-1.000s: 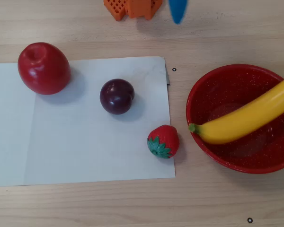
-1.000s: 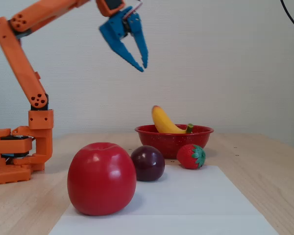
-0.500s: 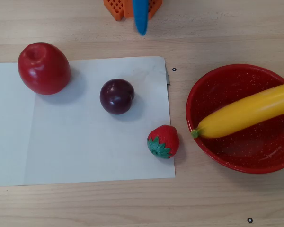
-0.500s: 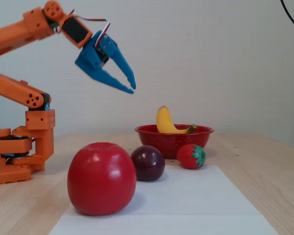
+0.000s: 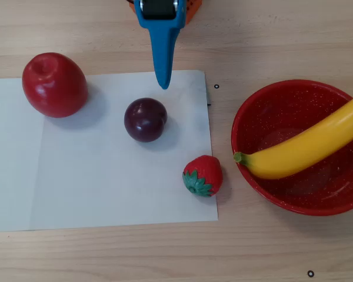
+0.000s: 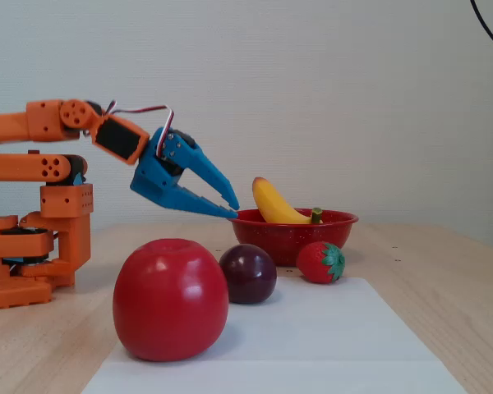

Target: Grasp the banana and put it in the red bowl

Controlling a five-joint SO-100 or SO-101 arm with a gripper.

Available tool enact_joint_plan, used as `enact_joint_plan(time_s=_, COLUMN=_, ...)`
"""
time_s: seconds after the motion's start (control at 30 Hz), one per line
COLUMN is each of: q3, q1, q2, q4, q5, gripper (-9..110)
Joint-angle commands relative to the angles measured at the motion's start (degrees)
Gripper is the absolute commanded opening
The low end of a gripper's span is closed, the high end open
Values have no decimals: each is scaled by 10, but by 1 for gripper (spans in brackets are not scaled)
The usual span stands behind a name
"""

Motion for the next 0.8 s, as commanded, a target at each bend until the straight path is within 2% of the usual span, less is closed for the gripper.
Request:
enact_joint_plan(time_s=0.0, q3=-12, q1=-11, q2=33, q4=-39, q5=11, gripper=0)
enact_joint_plan(time_s=0.23, q3=100, q1=-10, q2=83, q4=-75, q5=31, gripper=0)
enact_joint_plan(time_s=0.43, q3=103, q1=-9, q2=84, q4=55, q5=19, gripper=0)
enact_joint_plan(time_s=0.63, q3=103, q1=-5, q2=83, q4=169, q5=53, gripper=0)
enact_joint_plan(time_s=0.77, q3=103, q1=-4, q2=83, q4=192, q5=59, gripper=0)
